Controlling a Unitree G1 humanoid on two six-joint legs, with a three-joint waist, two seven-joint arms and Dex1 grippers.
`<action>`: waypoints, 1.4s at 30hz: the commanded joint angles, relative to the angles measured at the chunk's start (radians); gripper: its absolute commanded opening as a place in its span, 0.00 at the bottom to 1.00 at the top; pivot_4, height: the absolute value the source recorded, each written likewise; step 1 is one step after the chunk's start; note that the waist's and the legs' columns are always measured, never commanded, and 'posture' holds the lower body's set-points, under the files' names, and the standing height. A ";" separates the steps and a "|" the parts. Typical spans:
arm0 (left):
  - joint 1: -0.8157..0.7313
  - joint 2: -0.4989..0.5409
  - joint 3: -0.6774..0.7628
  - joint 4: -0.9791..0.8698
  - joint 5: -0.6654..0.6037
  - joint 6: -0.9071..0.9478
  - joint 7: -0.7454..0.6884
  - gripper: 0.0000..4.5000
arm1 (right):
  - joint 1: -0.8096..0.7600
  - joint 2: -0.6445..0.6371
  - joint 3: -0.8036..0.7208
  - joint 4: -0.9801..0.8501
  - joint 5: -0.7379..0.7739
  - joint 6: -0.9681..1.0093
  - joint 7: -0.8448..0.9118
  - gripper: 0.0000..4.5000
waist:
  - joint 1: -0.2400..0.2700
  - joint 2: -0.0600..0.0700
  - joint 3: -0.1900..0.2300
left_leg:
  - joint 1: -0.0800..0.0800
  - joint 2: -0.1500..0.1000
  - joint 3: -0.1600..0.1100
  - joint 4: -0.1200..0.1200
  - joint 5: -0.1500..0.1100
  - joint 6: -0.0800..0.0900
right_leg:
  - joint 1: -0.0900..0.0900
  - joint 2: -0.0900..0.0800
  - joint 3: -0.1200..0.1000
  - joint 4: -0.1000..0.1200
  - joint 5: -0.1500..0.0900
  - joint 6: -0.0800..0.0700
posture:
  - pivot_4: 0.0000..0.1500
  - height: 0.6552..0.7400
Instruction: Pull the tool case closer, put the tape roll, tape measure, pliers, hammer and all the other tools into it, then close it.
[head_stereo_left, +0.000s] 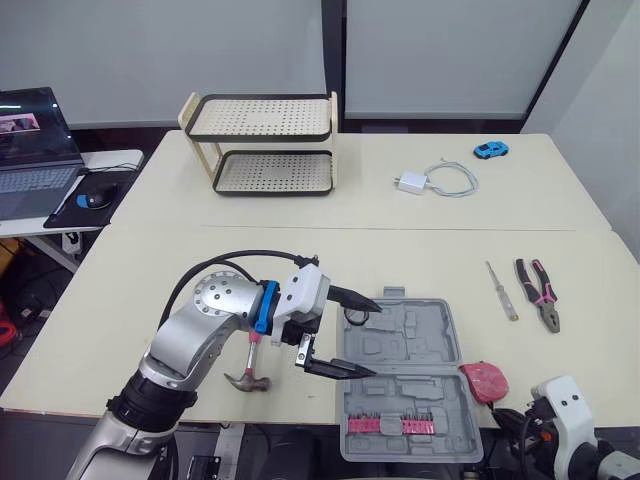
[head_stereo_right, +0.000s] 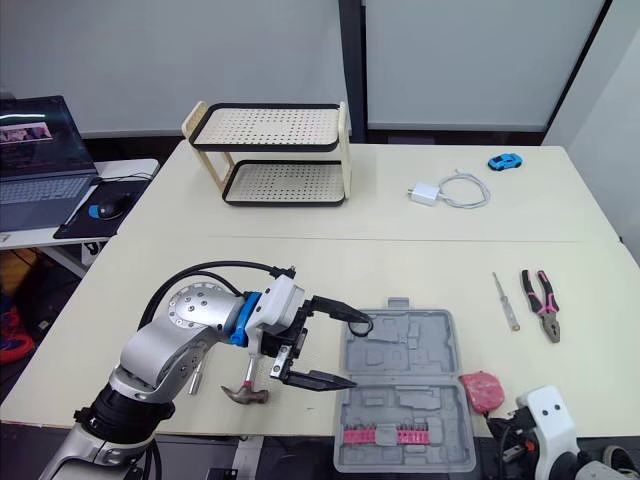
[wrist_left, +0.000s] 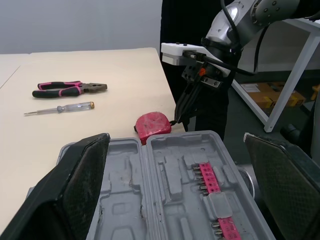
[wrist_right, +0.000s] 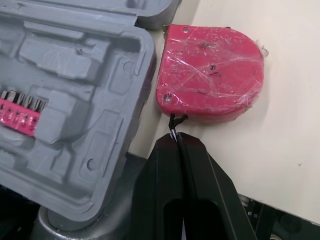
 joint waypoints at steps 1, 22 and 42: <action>0.005 0.008 0.000 -0.041 -0.019 0.002 0.007 1.00 | 0.013 -0.004 -0.011 -0.040 0.012 0.004 0.001 0.01 | 0.000 0.000 0.000 | 0.000 0.000 0.000 0.000 0.000 0.000 | 0.000 0.000 0.000 0.000 0.000 0.000 | 1.00 1.00; 0.058 0.002 -0.005 -0.061 -0.017 -0.034 0.019 1.00 | -0.048 -0.337 -0.278 0.165 0.114 -0.107 0.455 0.99 | 0.001 -0.001 0.000 | 0.001 0.000 0.002 0.000 0.000 0.000 | 0.002 0.000 0.000 -0.001 0.000 0.000 | 1.00 1.00; 0.193 0.011 -0.022 -0.106 0.035 -0.209 0.024 1.00 | -0.588 -0.380 0.142 0.968 -0.127 -1.261 1.038 0.99 | -0.002 -0.001 0.001 | 0.003 0.001 0.004 0.000 0.001 -0.001 | 0.005 0.000 0.000 -0.004 0.000 0.000 | 1.00 1.00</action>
